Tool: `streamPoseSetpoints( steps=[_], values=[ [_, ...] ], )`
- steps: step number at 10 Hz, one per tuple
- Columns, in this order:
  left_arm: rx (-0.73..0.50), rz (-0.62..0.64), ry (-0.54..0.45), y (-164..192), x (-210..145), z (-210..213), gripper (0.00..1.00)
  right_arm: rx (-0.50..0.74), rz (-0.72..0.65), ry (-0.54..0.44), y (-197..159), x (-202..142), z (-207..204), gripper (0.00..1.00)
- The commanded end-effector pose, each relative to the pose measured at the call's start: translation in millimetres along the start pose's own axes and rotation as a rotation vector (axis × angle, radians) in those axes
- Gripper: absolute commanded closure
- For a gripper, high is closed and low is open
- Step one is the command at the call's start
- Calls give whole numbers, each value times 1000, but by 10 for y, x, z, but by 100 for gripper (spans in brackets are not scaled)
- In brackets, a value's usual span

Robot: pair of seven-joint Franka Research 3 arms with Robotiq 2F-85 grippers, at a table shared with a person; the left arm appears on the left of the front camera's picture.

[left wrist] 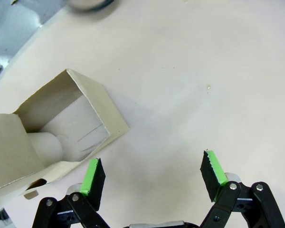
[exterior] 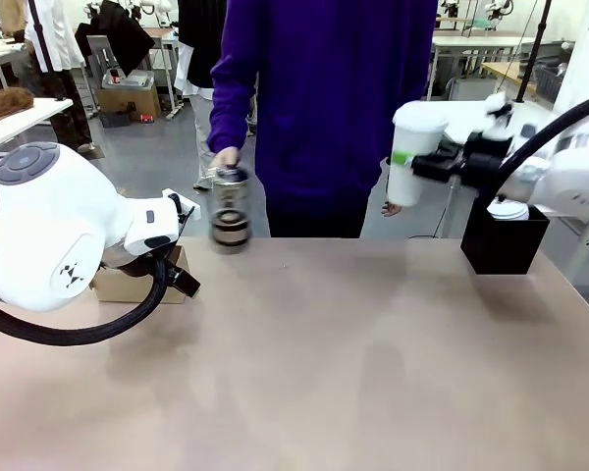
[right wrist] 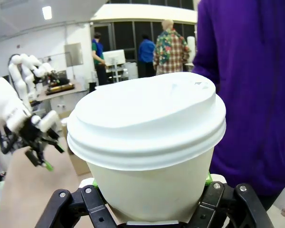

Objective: Pour a drink into a cup and package it in a carrier.
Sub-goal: When a person places the Paper Cup Lid on the 600 ml Paper Cup , lift the 600 ml Paper Cup, then position the Cup Carrier in the center of the table.

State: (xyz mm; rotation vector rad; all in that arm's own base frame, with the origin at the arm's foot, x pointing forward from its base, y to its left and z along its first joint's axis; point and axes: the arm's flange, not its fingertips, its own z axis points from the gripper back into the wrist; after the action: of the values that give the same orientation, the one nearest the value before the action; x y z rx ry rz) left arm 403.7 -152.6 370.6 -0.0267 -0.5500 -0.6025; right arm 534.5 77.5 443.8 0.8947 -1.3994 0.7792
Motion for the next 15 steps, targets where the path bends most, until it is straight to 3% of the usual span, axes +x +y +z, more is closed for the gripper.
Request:
streamPoseSetpoints(
  steps=[1, 4, 6, 7, 15],
  values=[
    [-2, 2, -1, 3, -5, 2, 0, 56, -30, 43, 237, 404, 190, 20],
    [-2, 2, -1, 3, -5, 2, 0, 57, -26, 40, 547, 826, 306, 20],
    [-2, 2, -1, 3, -5, 2, 0, 48, -85, 45, 571, 777, 250, 20],
    [-2, 2, -1, 3, -5, 2, 0, 57, -5, 28, 540, 874, 295, 20],
    [-2, 2, -1, 3, -5, 2, 0, 57, -5, 28, 540, 874, 295, 20]
  ],
)
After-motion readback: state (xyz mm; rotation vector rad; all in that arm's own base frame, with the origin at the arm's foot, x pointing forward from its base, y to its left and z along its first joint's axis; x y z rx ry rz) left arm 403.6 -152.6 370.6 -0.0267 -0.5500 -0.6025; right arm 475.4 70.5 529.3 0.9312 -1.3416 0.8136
